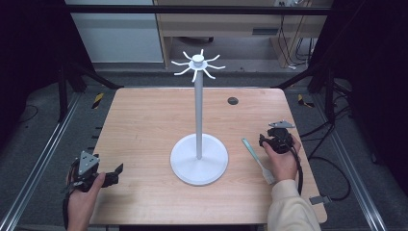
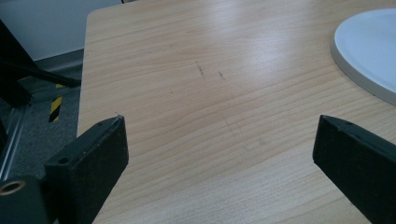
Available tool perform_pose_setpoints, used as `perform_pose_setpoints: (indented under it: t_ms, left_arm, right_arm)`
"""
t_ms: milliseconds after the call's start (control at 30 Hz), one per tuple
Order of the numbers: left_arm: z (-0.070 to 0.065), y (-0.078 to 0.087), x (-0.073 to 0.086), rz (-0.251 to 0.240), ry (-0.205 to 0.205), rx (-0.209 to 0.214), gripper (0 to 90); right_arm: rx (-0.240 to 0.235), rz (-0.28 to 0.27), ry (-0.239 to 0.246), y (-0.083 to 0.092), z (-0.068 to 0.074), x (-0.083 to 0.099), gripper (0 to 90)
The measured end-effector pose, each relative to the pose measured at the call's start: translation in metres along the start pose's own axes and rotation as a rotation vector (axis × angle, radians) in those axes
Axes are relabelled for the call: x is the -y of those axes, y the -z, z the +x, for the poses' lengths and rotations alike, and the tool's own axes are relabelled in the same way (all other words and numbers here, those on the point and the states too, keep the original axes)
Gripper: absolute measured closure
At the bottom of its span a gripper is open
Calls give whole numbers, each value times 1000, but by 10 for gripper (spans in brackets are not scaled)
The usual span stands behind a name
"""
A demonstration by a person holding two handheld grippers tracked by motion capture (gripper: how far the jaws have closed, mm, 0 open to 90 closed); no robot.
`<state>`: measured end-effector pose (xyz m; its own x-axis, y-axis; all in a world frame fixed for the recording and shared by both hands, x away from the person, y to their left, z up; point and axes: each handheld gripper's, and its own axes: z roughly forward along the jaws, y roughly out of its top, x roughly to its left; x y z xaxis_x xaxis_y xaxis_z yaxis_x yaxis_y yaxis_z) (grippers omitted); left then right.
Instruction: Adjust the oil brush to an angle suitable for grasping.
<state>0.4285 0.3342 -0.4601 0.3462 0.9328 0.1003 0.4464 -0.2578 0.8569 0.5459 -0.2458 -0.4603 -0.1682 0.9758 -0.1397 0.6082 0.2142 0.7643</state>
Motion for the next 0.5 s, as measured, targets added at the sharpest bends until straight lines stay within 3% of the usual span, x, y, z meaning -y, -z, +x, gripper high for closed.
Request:
perform_pose_setpoints:
  t_ms: [100,200,333,367,400,500]
  left_arm:
    - [-3,-1,0,7,-19,-3,30]
    - [-5,-1,-1,6,-25,2,30]
    - [-8,-1,-1,6,-34,0,30]
    - [-8,-1,-1,7,-34,3,30]
    - [-9,-1,0,8,-35,4,30]
    - [-11,-2,0,13,-41,11,31]
  right_arm:
    - [2,9,-6,-1,-1,-3,377]
    - [35,0,-2,-3,-5,-10,400]
    - [53,-20,-33,-8,-7,-22,454]
    - [38,-22,-18,-12,-6,-25,539]
    - [38,-22,-18,-12,-6,-25,539]
    - [-11,-1,-6,-19,-2,-27,664]
